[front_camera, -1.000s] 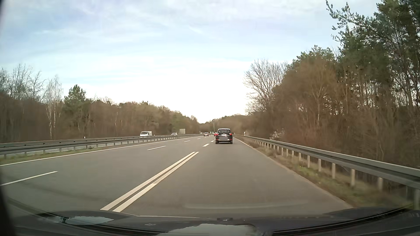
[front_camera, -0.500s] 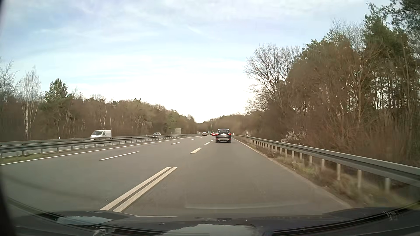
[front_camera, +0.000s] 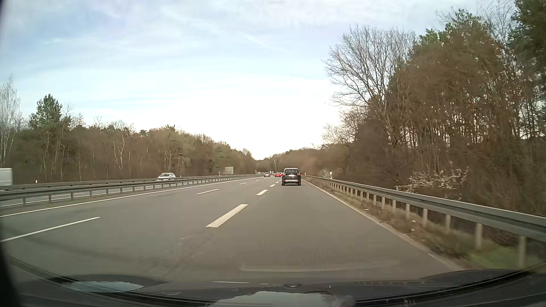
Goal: Follow the waypoints while adhering to traffic rules and regulations
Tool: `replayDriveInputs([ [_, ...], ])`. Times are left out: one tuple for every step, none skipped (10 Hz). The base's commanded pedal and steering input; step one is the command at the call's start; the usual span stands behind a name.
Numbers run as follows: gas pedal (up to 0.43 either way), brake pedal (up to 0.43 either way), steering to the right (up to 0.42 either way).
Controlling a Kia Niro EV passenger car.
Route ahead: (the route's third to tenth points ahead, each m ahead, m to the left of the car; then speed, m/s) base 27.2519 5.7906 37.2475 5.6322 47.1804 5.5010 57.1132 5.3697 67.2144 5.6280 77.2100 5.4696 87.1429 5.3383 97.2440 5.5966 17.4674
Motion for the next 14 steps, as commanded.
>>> replayDriveInputs([
  [0.35,0.0,-0.003],
  [0.35,0.0,-0.003],
  [0.35,0.0,-0.003],
  [0.358,0.0,-0.003],
  [0.358,0.0,-0.003],
  [0.358,0.0,-0.003],
  [0.358,0.0,-0.003],
  [0.358,0.0,-0.003],
  [0.358,0.0,-0.003],
  [0.358,0.0,-0.004],
  [0.358,0.0,-0.004],
  [0.358,0.0,-0.005],
  [0.358,0.0,-0.006],
  [0.358,0.0,-0.006],
])
